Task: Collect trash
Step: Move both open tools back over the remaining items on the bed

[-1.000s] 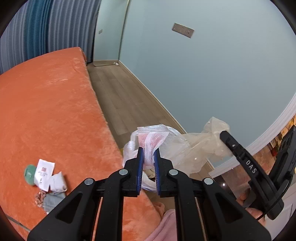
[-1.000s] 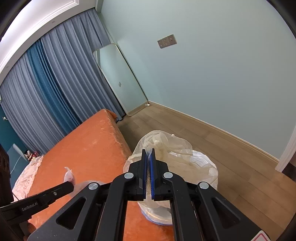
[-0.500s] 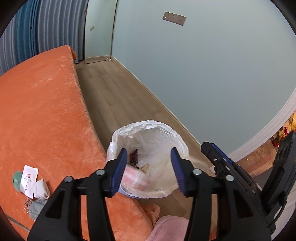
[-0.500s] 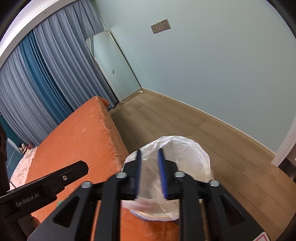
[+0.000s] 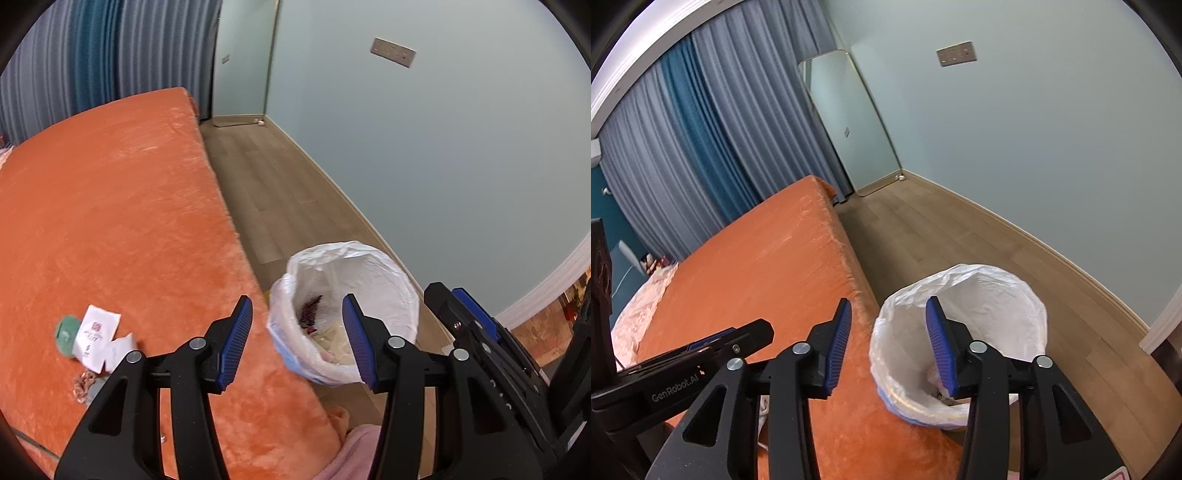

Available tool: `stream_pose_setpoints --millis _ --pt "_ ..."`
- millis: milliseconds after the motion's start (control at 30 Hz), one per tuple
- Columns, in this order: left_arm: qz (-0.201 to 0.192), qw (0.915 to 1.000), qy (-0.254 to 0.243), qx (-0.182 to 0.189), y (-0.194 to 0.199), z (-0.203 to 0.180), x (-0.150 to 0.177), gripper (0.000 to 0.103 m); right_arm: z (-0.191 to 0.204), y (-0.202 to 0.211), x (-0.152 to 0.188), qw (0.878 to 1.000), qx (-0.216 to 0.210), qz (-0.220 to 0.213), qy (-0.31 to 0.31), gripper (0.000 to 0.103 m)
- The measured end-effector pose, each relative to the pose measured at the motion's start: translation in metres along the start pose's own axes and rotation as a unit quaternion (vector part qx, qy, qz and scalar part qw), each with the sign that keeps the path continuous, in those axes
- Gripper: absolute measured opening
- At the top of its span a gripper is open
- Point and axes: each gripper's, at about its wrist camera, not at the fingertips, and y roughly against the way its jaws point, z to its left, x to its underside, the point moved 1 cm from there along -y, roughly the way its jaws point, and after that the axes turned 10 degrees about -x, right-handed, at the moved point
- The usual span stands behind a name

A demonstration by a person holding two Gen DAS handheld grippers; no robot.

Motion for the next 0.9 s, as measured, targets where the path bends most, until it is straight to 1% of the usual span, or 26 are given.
stream_pose_setpoints --millis 300,500,700,900 --pt "0.001 0.9976 0.056 -0.040 0.009 0.061 0.018 0.048 0.051 -0.009 0.022 0.998 -0.030 0.030 0.044 0.043" --pt "0.006 0.9927 0.098 -0.071 0.014 0.109 0.033 0.048 0.090 -0.018 0.039 0.994 -0.051 0.054 0.078 0.045" --pt "0.018 0.9851 0.125 -0.117 0.015 0.156 0.059 0.048 0.127 -0.036 0.066 0.988 -0.074 0.089 0.105 0.046" --pt "0.049 0.9719 0.173 -0.152 0.010 0.213 0.096 0.049 0.156 -0.057 0.104 0.979 -0.093 0.132 0.126 0.046"
